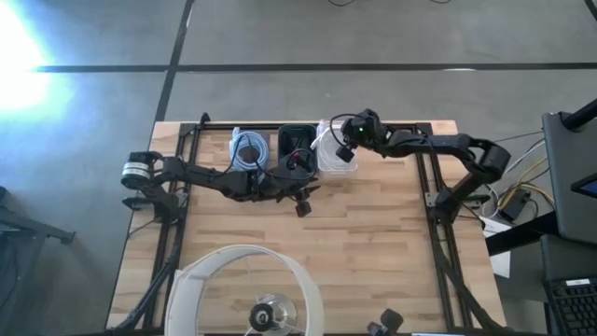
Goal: Sort HDMI cables
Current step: Put the white HDMI cable into the white bin, then return to Home Position
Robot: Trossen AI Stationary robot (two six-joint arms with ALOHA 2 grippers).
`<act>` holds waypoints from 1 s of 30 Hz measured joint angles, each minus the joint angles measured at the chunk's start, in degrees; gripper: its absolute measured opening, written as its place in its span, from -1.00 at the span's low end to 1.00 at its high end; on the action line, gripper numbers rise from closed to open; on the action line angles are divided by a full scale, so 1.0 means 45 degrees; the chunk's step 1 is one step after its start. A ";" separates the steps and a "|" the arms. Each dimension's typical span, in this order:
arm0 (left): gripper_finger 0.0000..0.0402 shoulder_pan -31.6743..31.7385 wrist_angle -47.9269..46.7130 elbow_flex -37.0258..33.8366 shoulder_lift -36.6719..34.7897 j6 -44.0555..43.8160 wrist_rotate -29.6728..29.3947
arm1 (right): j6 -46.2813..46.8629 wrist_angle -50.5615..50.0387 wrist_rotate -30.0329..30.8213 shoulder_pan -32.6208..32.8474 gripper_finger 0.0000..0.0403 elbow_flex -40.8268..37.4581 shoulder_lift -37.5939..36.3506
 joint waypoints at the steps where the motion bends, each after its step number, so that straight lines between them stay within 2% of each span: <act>1: -0.45 0.0000 0.0009 0.0001 0.0000 -0.0017 0.0001 | -0.0012 0.0000 -0.0015 0.0001 -0.68 0.0000 -0.0054; 9: -0.45 0.0000 0.0019 0.0002 0.0000 -0.0037 -0.0002 | 0.0174 0.0000 -0.0030 0.0059 -0.49 0.0005 -0.0603; 15: -0.45 0.0000 0.0019 0.0002 -0.0001 -0.0250 -0.0002 | 0.0313 -0.0390 -0.0025 0.0262 -0.42 0.0005 -0.1749; 22: -0.45 -0.0021 -0.0483 0.0002 -0.0658 -0.0146 -0.0004 | 0.0970 -0.3850 -0.0141 0.1559 -0.44 0.0005 -0.4536; 27: -0.45 -0.0165 -0.2666 -0.0005 -0.2248 -0.0160 -0.0002 | 0.2006 -0.6875 -0.0152 0.3287 -0.47 0.0005 -0.7039; 30: -0.45 -0.0260 -0.3257 -0.0276 -0.3346 -0.0272 -0.0019 | 0.2365 -0.7858 -0.0128 0.4433 -0.48 -0.0118 -0.8504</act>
